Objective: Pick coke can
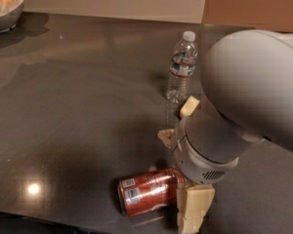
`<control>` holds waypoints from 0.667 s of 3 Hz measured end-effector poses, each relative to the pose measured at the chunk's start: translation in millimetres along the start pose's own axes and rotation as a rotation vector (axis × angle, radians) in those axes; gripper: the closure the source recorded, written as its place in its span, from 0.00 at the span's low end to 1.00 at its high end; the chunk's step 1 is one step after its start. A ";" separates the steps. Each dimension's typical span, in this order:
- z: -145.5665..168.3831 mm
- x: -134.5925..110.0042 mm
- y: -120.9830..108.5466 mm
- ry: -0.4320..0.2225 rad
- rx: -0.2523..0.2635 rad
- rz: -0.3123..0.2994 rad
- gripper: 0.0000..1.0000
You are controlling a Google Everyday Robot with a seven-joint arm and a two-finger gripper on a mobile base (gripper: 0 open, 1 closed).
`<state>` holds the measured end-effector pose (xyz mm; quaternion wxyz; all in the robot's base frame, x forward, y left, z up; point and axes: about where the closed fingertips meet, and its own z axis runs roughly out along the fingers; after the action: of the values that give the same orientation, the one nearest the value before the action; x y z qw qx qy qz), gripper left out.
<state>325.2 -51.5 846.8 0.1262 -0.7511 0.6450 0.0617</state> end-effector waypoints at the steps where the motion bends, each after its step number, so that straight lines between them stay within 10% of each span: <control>1: 8.4 -3.0 5.7 -0.006 -0.031 -0.013 0.19; 2: 9.0 -5.5 7.0 -0.020 -0.050 -0.015 0.42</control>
Offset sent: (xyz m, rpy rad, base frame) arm -0.0089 0.0071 -0.0122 0.0239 0.0842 0.0370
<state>318.0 -44.8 838.8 0.1142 -0.7583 0.6363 0.0844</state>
